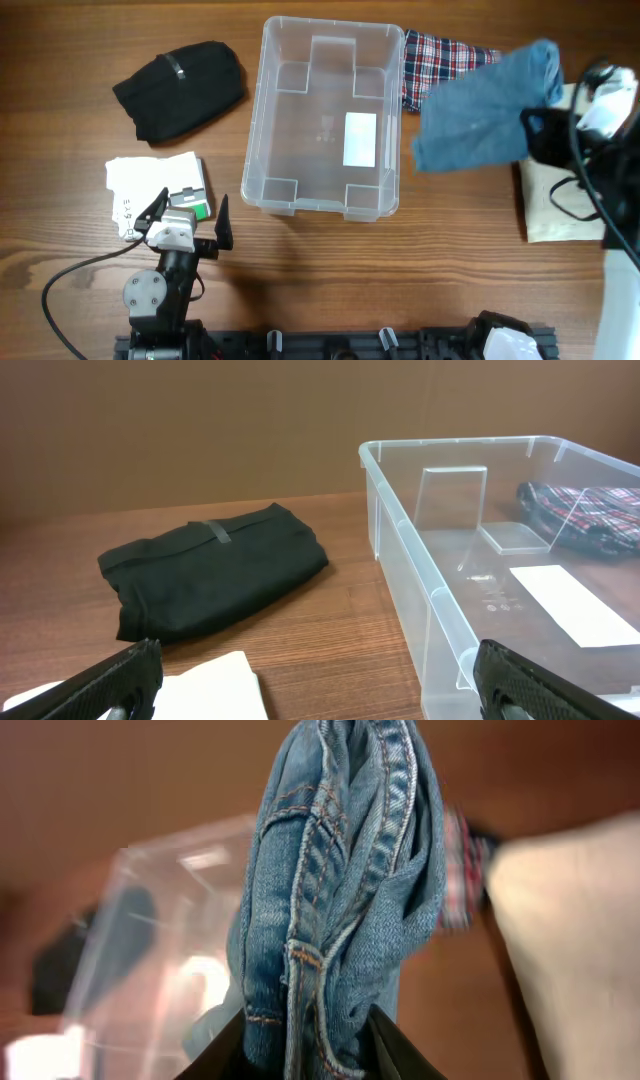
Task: Pack container
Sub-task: 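Lift the jeans with the right gripper and carry toward the container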
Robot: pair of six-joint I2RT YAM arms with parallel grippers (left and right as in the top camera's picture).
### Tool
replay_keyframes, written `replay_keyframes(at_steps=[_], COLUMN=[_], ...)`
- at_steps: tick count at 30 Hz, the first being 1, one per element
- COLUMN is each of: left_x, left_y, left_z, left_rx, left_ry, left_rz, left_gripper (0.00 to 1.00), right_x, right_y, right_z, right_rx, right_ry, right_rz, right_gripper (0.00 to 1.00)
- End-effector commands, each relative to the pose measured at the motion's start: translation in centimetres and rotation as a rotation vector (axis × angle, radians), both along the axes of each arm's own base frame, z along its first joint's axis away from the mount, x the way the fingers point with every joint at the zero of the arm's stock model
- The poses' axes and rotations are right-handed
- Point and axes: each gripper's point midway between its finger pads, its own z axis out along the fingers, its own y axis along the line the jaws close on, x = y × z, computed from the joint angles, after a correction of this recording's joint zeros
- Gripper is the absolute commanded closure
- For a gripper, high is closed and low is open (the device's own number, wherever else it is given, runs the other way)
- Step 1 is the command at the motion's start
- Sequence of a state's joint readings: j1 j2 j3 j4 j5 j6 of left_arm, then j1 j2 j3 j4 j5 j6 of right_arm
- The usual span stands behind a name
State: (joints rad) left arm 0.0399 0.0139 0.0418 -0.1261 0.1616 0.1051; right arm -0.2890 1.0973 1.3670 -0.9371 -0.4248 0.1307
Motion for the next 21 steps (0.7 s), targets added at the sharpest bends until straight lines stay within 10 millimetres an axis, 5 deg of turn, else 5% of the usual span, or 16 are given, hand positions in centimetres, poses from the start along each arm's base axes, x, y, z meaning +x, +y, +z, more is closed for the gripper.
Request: replay_keyframes(at_steps=[1,9,14,21], left_x=[0.0,0.0,0.0,0.0], left_y=[0.0,0.0,0.0,0.0], left_z=[-0.2,-0.2,-0.2,-0.2], left_rx=[0.019,0.019,0.019,0.019], left_ry=[-0.003,-0.003,-0.003,-0.003], left_rz=[-0.001,-0.001,-0.001,-0.001], left_gripper=[0.00,0.00,0.00,0.00], right_x=[-0.6,1.1,5.6,11.1], right_y=[3.6,8.6,15.1,18.3], right_z=[8.0,10.6,8.2,3.3], right_rx=[0.137,0.295,0.262,0.330], right_ry=[-0.219,-0.276,-0.237,-0.129], right_rz=[0.138,0.286,0.302,0.049], right_gripper=[0.96,0.96,0.96,0.96])
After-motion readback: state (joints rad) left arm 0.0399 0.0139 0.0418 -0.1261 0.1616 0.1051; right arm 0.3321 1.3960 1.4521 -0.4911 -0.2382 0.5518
